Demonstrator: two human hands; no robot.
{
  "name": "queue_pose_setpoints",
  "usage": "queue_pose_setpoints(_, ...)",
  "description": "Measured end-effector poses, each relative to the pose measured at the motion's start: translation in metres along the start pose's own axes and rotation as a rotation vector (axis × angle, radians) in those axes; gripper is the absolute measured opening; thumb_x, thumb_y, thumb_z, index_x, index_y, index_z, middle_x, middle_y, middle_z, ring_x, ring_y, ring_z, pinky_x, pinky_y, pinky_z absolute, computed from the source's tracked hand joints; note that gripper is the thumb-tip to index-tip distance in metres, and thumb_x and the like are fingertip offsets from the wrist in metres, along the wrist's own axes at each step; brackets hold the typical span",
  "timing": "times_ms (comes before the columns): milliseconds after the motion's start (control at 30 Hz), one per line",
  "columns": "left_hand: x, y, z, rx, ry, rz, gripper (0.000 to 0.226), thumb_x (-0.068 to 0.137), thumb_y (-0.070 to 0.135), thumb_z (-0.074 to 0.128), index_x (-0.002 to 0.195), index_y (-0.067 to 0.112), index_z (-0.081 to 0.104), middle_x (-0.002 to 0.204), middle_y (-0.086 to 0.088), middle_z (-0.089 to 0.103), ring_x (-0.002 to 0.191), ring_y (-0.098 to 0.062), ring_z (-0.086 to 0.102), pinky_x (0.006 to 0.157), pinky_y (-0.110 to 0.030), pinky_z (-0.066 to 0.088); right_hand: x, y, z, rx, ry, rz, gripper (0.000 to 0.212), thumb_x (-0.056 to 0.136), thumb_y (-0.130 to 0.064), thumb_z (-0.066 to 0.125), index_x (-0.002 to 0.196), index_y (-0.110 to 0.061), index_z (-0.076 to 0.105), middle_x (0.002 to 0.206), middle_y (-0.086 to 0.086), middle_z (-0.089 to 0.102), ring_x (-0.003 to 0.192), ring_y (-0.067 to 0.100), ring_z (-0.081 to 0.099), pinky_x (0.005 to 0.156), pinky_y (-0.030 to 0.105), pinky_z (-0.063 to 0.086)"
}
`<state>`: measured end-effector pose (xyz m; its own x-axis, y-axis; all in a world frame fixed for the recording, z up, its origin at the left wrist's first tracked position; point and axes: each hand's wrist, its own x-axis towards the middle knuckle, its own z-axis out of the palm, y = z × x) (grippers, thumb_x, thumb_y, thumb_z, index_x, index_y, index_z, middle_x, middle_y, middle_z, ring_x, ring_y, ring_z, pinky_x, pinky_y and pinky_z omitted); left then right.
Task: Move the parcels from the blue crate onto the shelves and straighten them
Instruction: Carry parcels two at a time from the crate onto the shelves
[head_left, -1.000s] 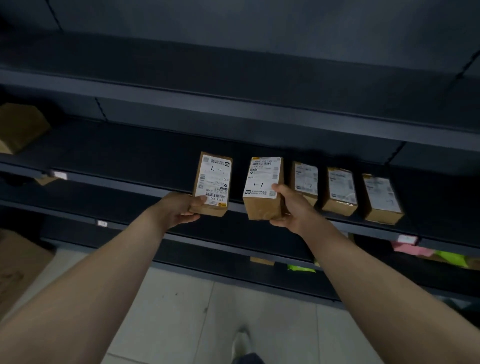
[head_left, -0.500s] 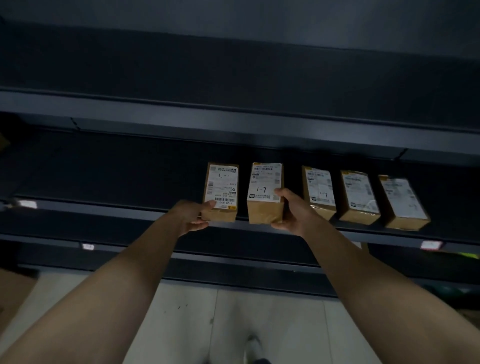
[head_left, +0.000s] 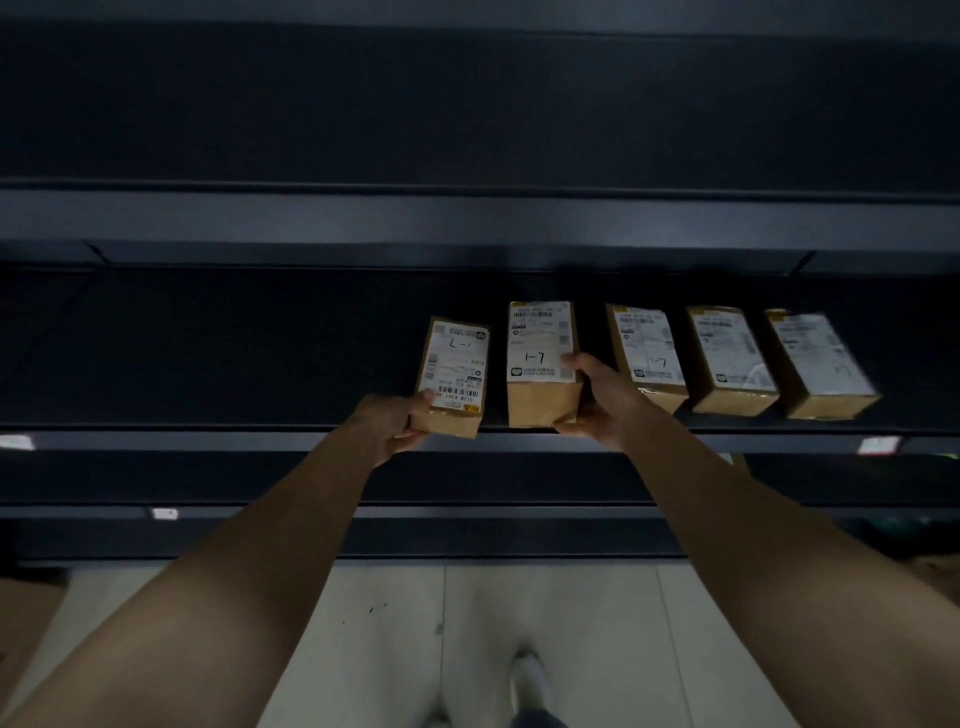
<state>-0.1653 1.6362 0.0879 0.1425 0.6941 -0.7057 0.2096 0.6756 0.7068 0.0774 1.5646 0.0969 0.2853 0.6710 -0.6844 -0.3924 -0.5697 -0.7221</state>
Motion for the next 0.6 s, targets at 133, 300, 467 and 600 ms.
queue_pose_setpoints(133,0.005,0.003,0.006,0.053,0.039,-0.014,0.029,0.086,0.019,0.068,0.109,0.004,0.061,0.113,-0.013,0.065,0.105,-0.025,0.061,0.085,-0.034,0.052,-0.003,-0.001,0.002,-0.025,0.066,-0.02,0.027,0.086,-0.031,0.066,0.106,-0.013,0.06,0.097,0.007,0.068,0.089,0.023,0.065,0.075,0.04,0.055)
queue_pose_setpoints(300,-0.01,0.018,0.016,0.639,0.277,0.243,0.045,0.091,0.028,0.06,0.123,-0.003,0.053,0.126,-0.022,0.053,0.113,-0.034,0.053,0.092,-0.04,0.049,-0.027,-0.014,0.008,-0.477,0.361,-0.203,0.025,0.092,-0.027,0.057,0.079,-0.005,0.056,0.078,0.009,0.058,0.076,0.022,0.058,0.066,0.032,0.05)
queue_pose_setpoints(467,-0.077,0.041,0.056,1.133,0.067,0.718,0.024,0.093,0.017,0.05,0.111,0.004,0.06,0.115,-0.015,0.061,0.099,-0.027,0.058,0.074,-0.031,0.048,-0.106,-0.023,-0.002,-1.009,0.433,-0.44,0.033,0.091,-0.025,0.056,0.104,0.004,0.064,0.102,0.015,0.066,0.095,0.029,0.061,0.077,0.035,0.052)
queue_pose_setpoints(600,-0.152,0.064,0.115,1.368,-0.032,1.097,0.023,0.092,0.018,0.052,0.109,0.005,0.059,0.112,-0.016,0.061,0.099,-0.032,0.058,0.077,-0.038,0.048,-0.181,-0.031,-0.026,-1.318,0.641,-0.507,0.027,0.092,-0.021,0.051,0.113,-0.007,0.058,0.114,0.015,0.062,0.103,0.033,0.057,0.073,0.031,0.043)
